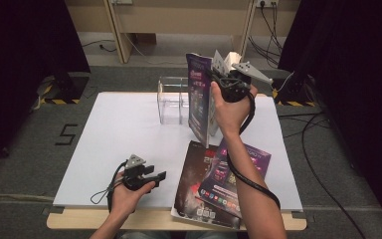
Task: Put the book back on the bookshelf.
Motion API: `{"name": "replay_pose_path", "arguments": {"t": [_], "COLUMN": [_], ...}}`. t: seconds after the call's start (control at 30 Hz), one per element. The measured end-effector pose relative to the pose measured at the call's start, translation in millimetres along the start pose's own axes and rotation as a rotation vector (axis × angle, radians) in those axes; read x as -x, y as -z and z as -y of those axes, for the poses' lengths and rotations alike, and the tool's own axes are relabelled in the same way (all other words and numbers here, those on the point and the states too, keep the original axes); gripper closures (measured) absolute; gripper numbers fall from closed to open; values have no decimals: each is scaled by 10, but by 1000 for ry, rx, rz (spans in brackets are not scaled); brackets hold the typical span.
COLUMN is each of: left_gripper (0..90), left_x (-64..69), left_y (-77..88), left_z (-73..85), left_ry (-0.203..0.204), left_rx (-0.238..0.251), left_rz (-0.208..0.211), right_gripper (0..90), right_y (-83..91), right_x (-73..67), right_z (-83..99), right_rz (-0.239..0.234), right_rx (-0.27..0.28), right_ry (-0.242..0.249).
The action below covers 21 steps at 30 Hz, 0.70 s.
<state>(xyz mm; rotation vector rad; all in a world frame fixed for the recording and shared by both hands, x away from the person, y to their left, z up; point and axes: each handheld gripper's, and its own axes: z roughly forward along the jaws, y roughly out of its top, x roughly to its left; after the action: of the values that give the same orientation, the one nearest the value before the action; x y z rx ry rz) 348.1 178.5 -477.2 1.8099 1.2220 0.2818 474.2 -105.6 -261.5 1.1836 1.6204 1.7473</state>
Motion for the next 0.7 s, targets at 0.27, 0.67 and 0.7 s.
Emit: {"name": "replay_pose_path", "arguments": {"t": [0.27, 0.67, 0.7], "left_gripper": [401, 316, 308], "left_x": [4, 3, 3], "left_y": [6, 2, 1], "left_z": [-3, -2, -1], "left_ry": [-10, -26, -28], "left_rx": [2, 4, 5], "left_rz": [-3, -29, -33], "right_gripper": [833, 832, 833], "right_y": [-70, -174, -184], "right_x": [13, 25, 26], "right_z": [14, -30, -31], "right_rz": [6, 21, 22], "right_rx": [-2, 4, 4], "right_ry": [0, 8, 7]}}
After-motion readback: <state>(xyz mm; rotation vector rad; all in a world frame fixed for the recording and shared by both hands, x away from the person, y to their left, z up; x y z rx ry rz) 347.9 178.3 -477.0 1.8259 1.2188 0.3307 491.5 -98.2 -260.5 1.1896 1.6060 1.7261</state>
